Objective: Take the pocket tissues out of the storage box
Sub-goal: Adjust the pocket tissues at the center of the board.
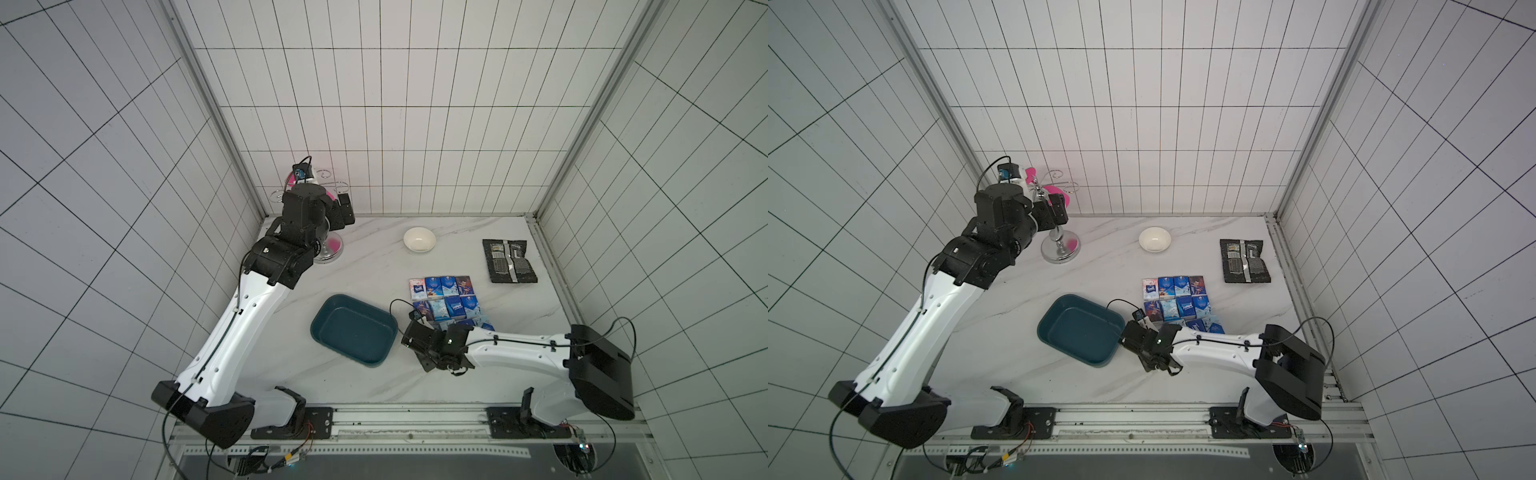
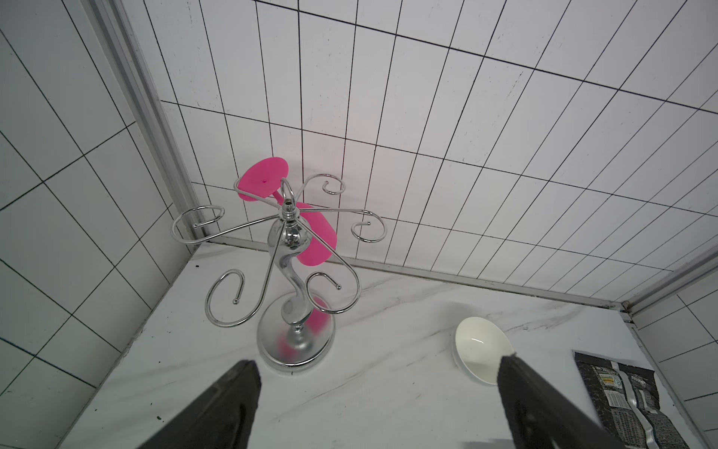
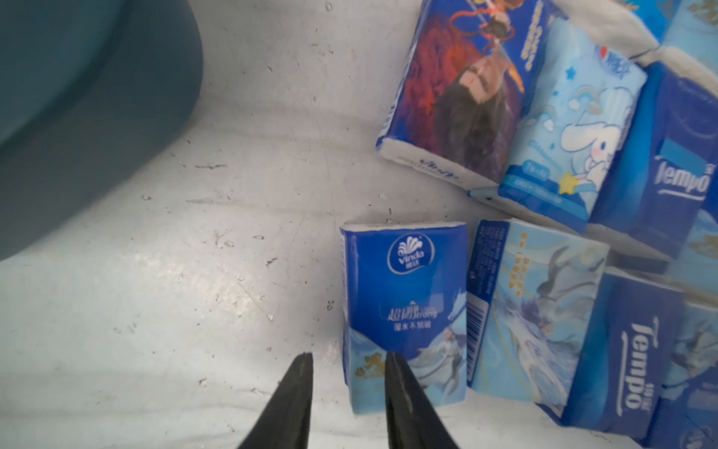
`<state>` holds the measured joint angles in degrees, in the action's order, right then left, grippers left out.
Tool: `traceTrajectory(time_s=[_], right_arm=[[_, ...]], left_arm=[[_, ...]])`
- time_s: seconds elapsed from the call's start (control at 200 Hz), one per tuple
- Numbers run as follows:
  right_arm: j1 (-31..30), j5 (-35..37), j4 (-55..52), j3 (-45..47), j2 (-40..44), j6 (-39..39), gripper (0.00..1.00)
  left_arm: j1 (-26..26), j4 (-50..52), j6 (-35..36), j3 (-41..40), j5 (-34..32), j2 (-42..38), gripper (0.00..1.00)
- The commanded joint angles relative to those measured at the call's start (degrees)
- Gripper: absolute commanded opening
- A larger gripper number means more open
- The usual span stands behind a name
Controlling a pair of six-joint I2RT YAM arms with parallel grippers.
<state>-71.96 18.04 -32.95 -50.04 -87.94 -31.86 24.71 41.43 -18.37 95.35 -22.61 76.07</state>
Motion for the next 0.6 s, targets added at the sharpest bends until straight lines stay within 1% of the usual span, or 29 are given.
traceTrajectory(time_s=[0.0, 0.12, 0.26, 0.375, 0.475, 0.595], right_arm=[[0.4, 2.2, 0.9, -1.7, -1.6, 0.6, 0.35], [0.5, 3.0, 2.1, -1.0, -2.7, -0.4, 0.32], [0.7, 3.3, 3.9, -0.9, -4.8, -2.0, 0.2], [1.4, 3.1, 5.3, -1.4, -6.5, -3.4, 0.15], [2.2, 2.8, 5.4, -2.0, -7.2, -5.4, 0.12], [2.9, 2.4, 5.4, -2.3, -5.7, -8.0, 0.12]], left_arm=[[0.3, 0.4, 0.8, 0.6, -0.8, -0.1, 0.99], [0.3, 0.5, 0.8, 0.4, -0.9, -0.5, 0.99], [0.3, 0.6, 1.0, 0.6, -1.2, -0.8, 0.99], [0.3, 0.7, 1.2, 0.3, -1.3, -1.2, 0.99], [0.3, 0.8, 1.3, 0.1, -1.6, -1.4, 0.99], [0.3, 0.9, 1.3, 0.2, -1.6, -1.4, 0.99]])
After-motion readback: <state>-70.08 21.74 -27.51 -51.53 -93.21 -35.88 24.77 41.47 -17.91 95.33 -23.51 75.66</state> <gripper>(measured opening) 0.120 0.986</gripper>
